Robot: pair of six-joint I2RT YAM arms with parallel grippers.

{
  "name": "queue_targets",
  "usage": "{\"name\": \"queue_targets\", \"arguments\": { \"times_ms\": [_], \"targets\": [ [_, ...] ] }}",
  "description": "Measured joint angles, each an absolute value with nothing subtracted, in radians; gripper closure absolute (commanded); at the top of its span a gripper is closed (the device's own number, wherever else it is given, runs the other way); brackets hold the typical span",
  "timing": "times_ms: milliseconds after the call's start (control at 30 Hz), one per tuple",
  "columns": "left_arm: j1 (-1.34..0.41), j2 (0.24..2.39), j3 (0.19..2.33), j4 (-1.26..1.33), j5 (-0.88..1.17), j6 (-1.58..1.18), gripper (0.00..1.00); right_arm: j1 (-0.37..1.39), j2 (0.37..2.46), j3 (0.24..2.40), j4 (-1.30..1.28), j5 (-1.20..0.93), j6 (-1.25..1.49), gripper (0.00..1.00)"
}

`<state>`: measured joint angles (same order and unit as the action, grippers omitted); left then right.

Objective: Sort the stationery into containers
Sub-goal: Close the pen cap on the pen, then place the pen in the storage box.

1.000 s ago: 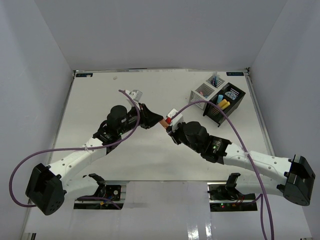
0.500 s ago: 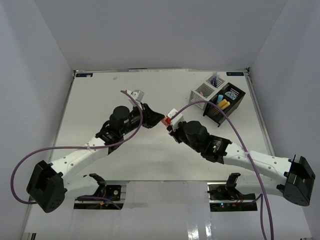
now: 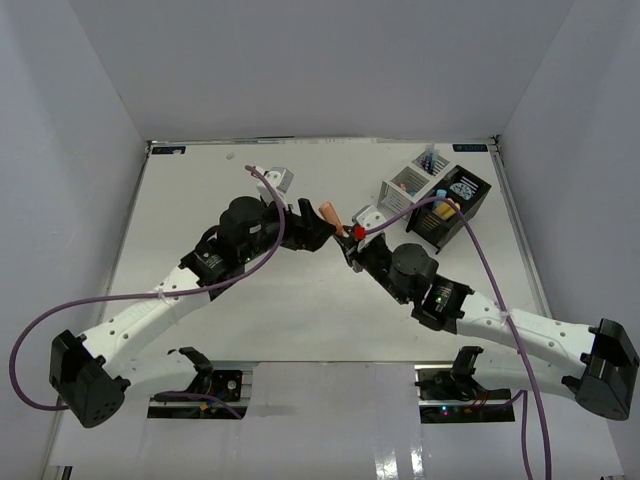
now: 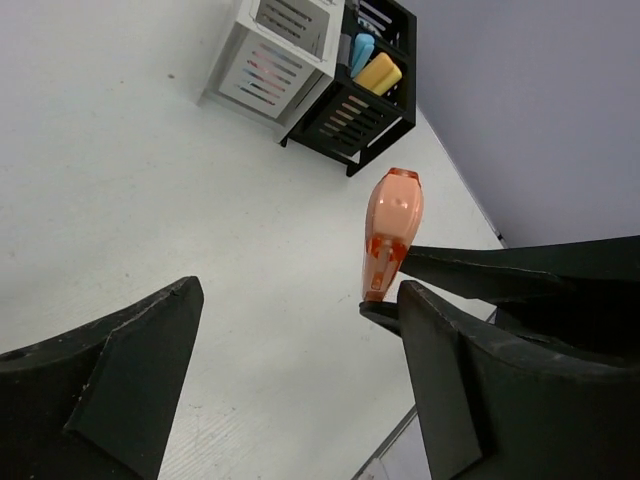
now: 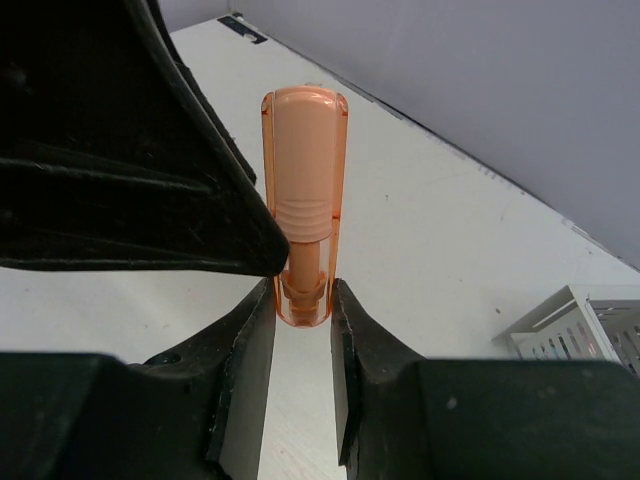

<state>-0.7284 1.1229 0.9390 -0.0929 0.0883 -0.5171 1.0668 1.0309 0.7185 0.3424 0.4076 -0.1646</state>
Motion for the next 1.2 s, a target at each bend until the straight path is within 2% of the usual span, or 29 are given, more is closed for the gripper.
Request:
{"name": "queue_targets", "arguments": {
  "times_ms": [167,433,600,933,1200],
  "targets": [
    [-0.729,1.085,1.012,-0.179,0.037,-0.485,0.04,1.050,1.028,0.675,0.398,0.444,-0.165,0.92],
    [-0.729,0.994,1.043,-0.260,-0.063,-0.436,0.04,0.983,1.057,0.644,0.382,0.469,-0.151,0.92],
    [-0.729,0.971,1.027,-0.300,-0.110,-0.371,0.04,0.934,1.066,0.661,0.271,0.467,-0.113,0.92],
    [-0.729,0.912,0.827,-0.366,-0.233,-0.247,0.04,0.556,1.225,0.948,-0.017,0.339,0.013,0.92],
    [-0.728,0.906,0.731,-0.393,-0.303,-0.216,0.04,0.392,1.509,1.279,-0.221,0.226,0.060,0.92]
  ]
}}
